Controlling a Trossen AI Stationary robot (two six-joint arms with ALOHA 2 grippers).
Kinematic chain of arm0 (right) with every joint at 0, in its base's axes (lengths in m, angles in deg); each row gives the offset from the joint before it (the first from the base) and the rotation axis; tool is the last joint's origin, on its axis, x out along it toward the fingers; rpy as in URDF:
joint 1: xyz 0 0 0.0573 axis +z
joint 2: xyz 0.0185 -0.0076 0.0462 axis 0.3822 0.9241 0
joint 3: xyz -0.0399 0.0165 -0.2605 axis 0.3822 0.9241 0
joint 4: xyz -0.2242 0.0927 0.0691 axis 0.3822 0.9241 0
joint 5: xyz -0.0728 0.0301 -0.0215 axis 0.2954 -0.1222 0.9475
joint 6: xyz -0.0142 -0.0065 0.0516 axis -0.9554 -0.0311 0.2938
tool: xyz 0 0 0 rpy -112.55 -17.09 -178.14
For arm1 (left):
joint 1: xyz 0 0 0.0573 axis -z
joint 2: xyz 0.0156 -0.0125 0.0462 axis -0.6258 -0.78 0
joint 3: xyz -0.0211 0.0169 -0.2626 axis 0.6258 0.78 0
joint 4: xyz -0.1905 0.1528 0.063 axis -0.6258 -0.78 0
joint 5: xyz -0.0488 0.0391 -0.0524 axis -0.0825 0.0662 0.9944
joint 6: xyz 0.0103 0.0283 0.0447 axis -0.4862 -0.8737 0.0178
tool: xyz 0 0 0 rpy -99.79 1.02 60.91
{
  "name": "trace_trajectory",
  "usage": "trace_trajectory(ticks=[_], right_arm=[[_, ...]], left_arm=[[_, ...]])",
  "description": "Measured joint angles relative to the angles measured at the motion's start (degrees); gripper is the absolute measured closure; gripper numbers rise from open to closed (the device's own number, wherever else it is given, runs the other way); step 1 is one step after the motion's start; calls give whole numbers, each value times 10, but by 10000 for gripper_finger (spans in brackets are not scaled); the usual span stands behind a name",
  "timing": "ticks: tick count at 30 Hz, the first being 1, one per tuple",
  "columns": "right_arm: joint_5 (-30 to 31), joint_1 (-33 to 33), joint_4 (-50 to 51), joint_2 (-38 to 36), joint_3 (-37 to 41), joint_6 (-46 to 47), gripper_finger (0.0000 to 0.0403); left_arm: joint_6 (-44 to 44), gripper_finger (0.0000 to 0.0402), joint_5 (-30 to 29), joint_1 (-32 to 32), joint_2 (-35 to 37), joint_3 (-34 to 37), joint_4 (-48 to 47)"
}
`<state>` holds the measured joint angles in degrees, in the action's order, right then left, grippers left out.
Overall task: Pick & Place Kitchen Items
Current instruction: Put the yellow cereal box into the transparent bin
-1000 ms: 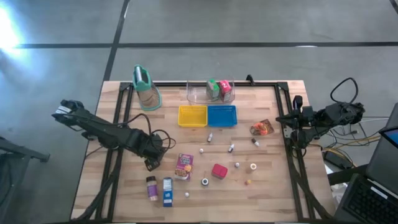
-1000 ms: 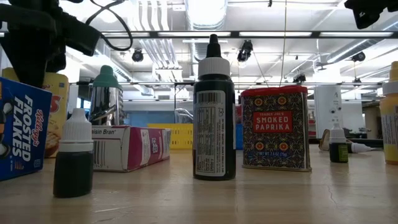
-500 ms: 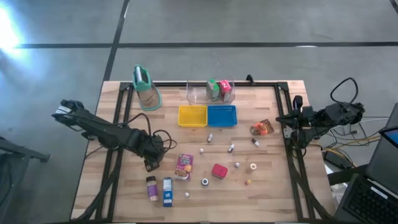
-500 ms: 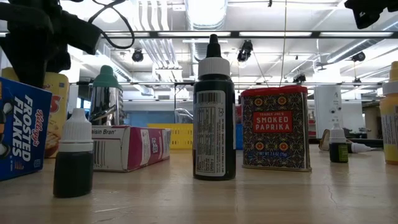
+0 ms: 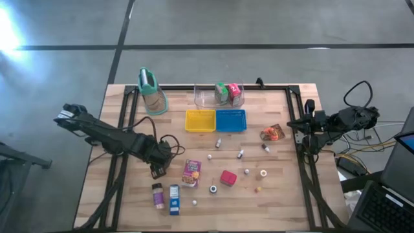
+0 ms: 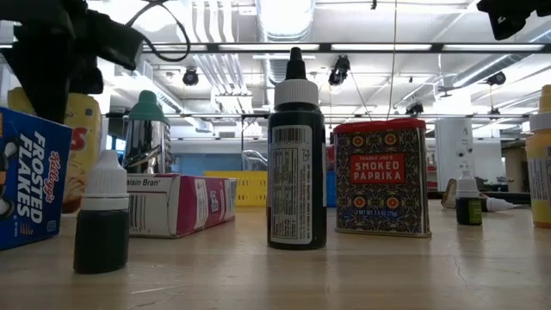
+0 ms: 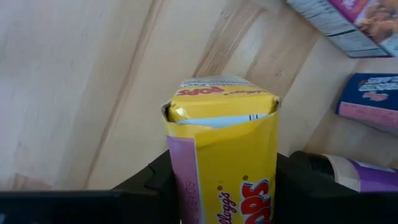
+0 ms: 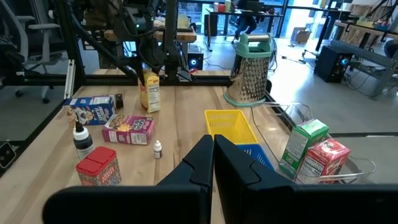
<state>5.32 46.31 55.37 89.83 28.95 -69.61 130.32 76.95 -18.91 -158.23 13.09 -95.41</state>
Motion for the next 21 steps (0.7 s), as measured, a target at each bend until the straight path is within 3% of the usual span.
trace_trajectory(ticks=[5, 11, 21], right_arm=[[0, 0, 0, 0, 0, 0, 394], [0, 0, 0, 0, 0, 0, 394], [0, 0, 0, 0, 0, 0, 394]], left_arm=[[-83, 233, -7, -13, 0, -19, -1], [-299, 234, -67, -19, 0, -37, 2], [-559, 234, -303, -27, 0, -61, 75]])
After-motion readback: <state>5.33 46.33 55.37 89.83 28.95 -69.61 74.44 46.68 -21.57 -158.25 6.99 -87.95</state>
